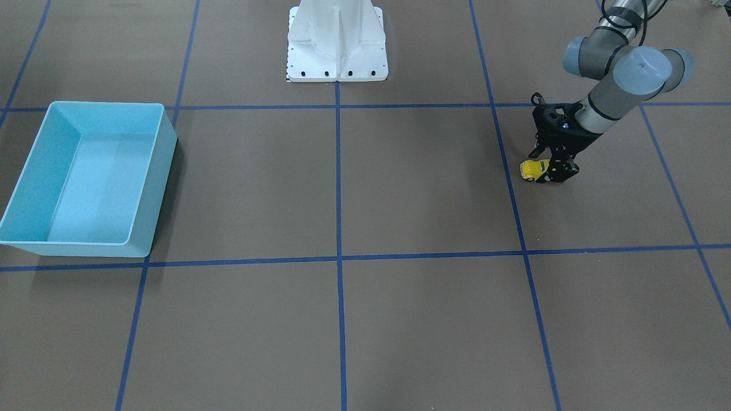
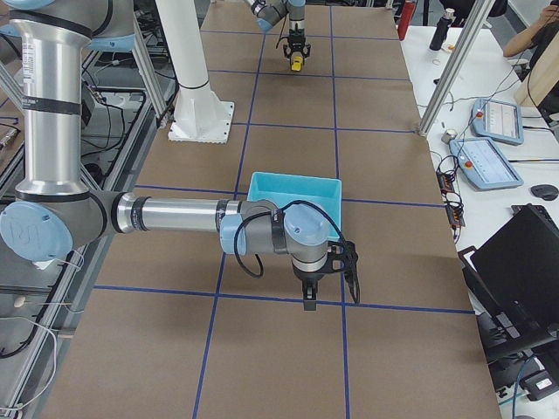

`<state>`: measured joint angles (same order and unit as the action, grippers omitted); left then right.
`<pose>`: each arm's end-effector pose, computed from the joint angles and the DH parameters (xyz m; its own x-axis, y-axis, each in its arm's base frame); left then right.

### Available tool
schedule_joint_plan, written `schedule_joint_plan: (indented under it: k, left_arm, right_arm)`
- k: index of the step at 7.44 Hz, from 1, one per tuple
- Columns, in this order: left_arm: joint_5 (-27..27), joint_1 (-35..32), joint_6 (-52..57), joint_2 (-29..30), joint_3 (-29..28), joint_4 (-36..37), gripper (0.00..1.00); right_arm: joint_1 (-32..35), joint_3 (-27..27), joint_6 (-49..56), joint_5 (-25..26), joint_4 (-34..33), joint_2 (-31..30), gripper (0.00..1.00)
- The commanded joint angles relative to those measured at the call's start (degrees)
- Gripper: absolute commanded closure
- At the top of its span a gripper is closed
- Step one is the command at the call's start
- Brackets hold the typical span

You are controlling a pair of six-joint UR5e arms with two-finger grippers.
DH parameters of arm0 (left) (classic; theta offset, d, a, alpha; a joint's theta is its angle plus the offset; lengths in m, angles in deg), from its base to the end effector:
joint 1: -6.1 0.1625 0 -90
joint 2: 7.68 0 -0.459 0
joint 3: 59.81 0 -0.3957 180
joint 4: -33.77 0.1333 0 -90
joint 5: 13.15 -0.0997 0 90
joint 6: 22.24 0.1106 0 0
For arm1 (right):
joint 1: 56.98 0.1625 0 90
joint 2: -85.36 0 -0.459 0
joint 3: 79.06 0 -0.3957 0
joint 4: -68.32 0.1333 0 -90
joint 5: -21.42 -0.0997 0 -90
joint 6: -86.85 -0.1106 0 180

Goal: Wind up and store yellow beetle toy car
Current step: 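Keep pulling the car backward with the left gripper to wind it, then open the left gripper to release the car and raise the arm away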

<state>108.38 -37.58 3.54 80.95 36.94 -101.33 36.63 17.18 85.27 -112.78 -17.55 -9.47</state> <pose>0.3233 -0.4131 0.5673 0.0672 0.9971 0.0358 -0.5435 0.0065 0.8394 0.0853 -0.4594 0.6794 0.7177 0.0054 0.6963 -0.0825 0.9936 0.0774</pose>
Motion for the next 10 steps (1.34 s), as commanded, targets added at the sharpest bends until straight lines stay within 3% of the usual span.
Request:
schedule_joint_plan:
  k: [1, 4, 6, 10]
  left_arm:
    - [1.4, -2.4, -0.1, 0.0, -0.1, 0.3, 0.00]
    - [4.0, -7.6, -0.5, -0.1, -1.0, 1.2, 0.00]
    - [5.6, -12.1, -2.8, -0.1, -1.1, 7.1, 0.00]
    - [7.0, -23.1, -20.1, -0.4, -0.5, 18.0, 0.00]
  right_arm:
    - [0.0, 0.0, 0.0, 0.0, 0.0, 0.0, 0.00]
    - [0.0, 0.0, 0.0, 0.0, 0.0, 0.0, 0.00]
    - [0.0, 0.0, 0.0, 0.0, 0.0, 0.0, 0.00]
    - [0.0, 0.0, 0.0, 0.0, 0.0, -0.1, 0.00]
